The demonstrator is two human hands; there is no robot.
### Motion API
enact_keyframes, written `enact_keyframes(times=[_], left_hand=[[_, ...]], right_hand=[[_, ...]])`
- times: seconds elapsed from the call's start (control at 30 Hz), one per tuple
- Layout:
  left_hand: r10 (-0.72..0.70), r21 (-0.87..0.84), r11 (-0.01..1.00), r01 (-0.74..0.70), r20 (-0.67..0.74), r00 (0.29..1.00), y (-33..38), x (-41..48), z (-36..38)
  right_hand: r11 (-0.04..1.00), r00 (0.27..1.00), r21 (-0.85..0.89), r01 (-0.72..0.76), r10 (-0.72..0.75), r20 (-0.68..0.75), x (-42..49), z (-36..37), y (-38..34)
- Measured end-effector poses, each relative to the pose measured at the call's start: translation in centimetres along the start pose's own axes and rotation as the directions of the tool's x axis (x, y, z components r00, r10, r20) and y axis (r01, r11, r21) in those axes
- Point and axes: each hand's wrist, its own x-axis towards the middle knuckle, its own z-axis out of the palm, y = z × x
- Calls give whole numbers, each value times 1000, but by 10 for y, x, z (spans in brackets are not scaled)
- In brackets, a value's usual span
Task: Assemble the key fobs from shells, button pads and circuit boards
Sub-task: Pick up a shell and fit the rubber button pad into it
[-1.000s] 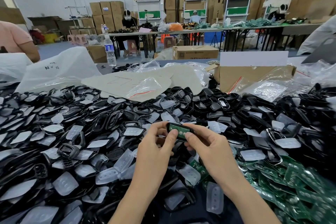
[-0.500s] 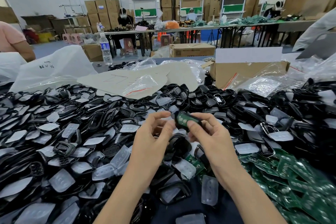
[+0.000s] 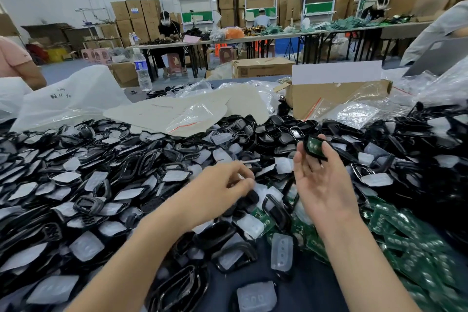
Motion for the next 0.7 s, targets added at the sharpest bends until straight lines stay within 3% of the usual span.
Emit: enact_keyframes(times=[0.1,0.27,0.37,0.47,0.7], left_hand=[[-3,140,990,-28,217,976,1,-25,4],[-111,183,981,55,310,944,9,-69,10],[-167,335,941,55,316,934,12,-90,20],[-102,446,894,-38,285,953,15,-101,35],[77,391,906,-164,230,970,2,-104,45]], right_hand=[[1000,999,6,-4,4,41,-3,3,2],[997,998,-76,-4,8,58,-13,7,6],[992,998,-121,33,-25,64,-20,9,6],[985,996,-165,49,-36,80,-28,12,6],[926,994,-376,45,-3,110,-32,2,7]])
